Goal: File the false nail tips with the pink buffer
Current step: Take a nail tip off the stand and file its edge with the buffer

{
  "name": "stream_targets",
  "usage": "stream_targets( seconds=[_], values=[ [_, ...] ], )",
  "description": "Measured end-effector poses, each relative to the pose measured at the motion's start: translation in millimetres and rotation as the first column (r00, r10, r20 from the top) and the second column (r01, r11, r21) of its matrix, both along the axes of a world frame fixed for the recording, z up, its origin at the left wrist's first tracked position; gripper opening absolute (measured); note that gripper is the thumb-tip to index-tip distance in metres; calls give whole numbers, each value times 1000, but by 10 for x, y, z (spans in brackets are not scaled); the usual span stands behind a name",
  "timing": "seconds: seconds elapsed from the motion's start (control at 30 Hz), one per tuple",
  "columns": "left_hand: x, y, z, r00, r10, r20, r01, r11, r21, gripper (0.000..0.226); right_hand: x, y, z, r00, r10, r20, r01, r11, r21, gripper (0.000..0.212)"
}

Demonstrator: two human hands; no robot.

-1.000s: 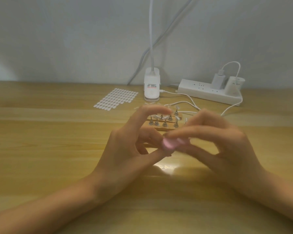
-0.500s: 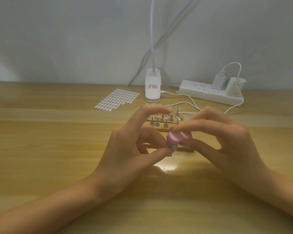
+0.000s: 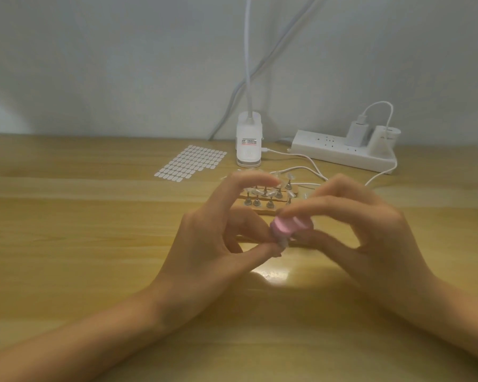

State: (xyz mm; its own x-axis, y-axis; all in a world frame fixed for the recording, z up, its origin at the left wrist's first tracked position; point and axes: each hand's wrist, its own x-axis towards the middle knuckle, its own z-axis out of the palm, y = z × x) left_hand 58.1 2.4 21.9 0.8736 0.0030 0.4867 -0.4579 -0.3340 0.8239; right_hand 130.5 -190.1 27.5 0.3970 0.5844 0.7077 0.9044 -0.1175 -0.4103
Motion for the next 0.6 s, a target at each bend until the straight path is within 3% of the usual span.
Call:
stream_targets(
  seconds=[0.6],
  values=[
    [14,16,-17,998,-43,-47,40,997,-72,55,6,-4,-6,998,-16,54,19,999,-38,19]
  ],
)
